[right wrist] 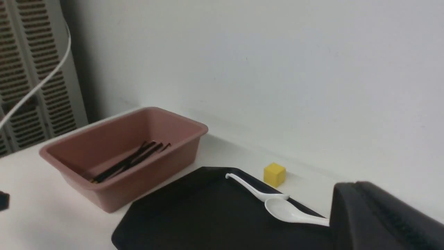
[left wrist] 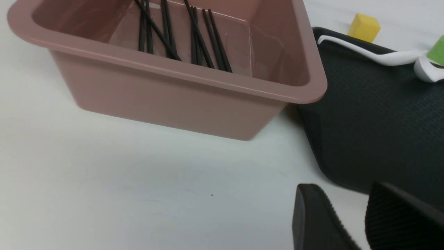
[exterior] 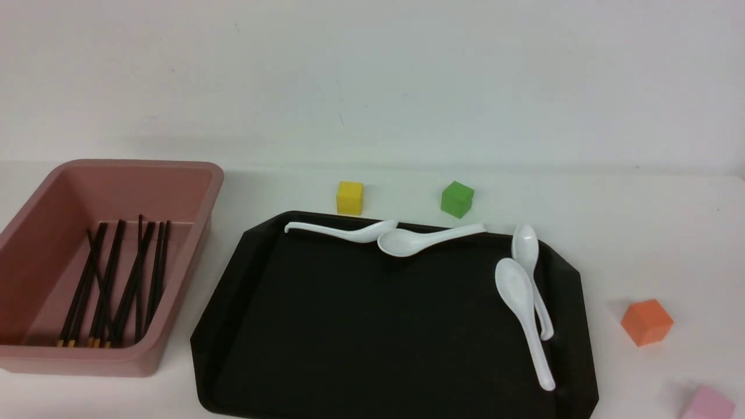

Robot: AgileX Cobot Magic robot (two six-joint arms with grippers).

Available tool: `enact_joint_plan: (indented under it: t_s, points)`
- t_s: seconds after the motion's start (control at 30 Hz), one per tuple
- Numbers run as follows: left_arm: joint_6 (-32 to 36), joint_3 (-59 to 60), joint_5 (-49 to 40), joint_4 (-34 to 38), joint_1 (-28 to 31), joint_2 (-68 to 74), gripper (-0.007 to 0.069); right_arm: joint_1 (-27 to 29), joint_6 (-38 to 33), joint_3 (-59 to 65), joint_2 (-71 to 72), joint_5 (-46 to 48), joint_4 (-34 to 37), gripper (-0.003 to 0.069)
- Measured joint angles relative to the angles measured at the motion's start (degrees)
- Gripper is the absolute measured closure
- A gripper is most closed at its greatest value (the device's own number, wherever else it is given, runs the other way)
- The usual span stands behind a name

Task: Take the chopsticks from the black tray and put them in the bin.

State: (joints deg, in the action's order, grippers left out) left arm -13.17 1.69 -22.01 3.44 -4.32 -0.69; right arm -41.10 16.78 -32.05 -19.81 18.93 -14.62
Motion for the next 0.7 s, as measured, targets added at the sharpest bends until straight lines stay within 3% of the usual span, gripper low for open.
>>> enact_joint_plan:
  t_s: [0.7]
  points:
    - [0.0, 0.0, 0.0, 0.0, 0.0, 0.0, 0.0386, 0.0, 0.2, 0.4, 0.3, 0.0, -0.7, 0.0645]
